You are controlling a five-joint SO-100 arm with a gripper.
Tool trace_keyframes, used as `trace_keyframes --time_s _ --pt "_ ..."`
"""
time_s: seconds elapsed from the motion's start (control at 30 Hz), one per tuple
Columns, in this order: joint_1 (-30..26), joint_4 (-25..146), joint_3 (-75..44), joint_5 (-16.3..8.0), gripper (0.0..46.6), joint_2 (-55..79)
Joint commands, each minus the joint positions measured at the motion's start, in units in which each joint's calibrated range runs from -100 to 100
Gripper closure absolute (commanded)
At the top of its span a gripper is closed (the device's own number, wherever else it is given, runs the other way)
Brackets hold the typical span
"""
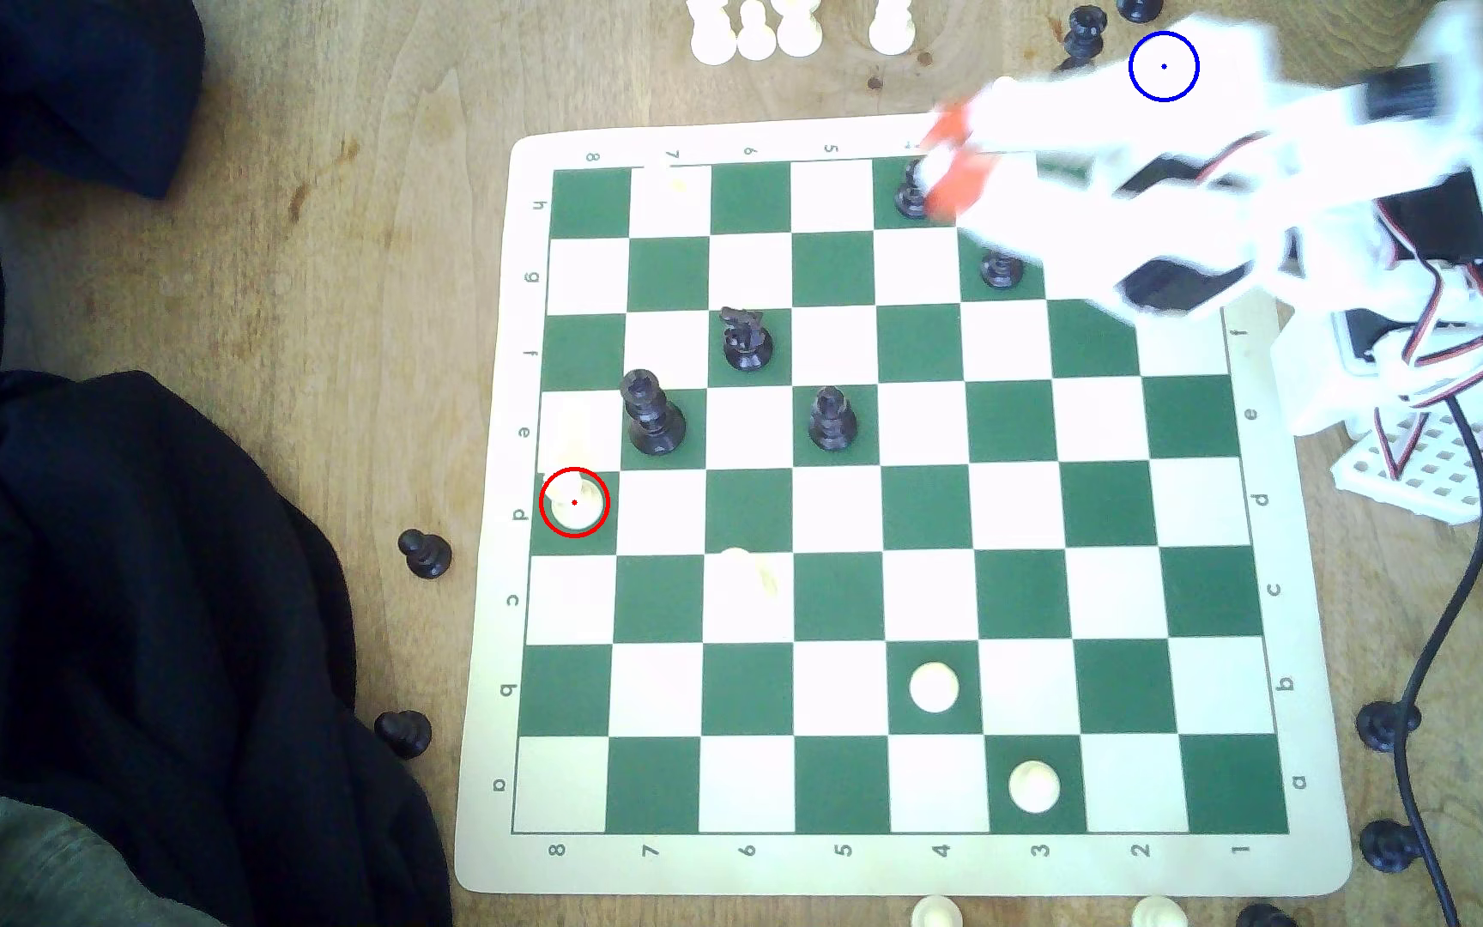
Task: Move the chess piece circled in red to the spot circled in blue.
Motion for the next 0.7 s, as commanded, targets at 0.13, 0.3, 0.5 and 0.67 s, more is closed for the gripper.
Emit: trace_keyframes --time_s 0.13,0.3,0.5,0.67 --pt "-3.4 17.2 -31.0 -0.8 46.2 31.1" --pt "-4.4 22.6 -44.9 -4.5 46.1 47.3" --pt "-4.4 22.9 -58.2 -4.2 43.9 63.7" --pt "-4.1 24.7 -69.0 -2.8 42.6 77.2"
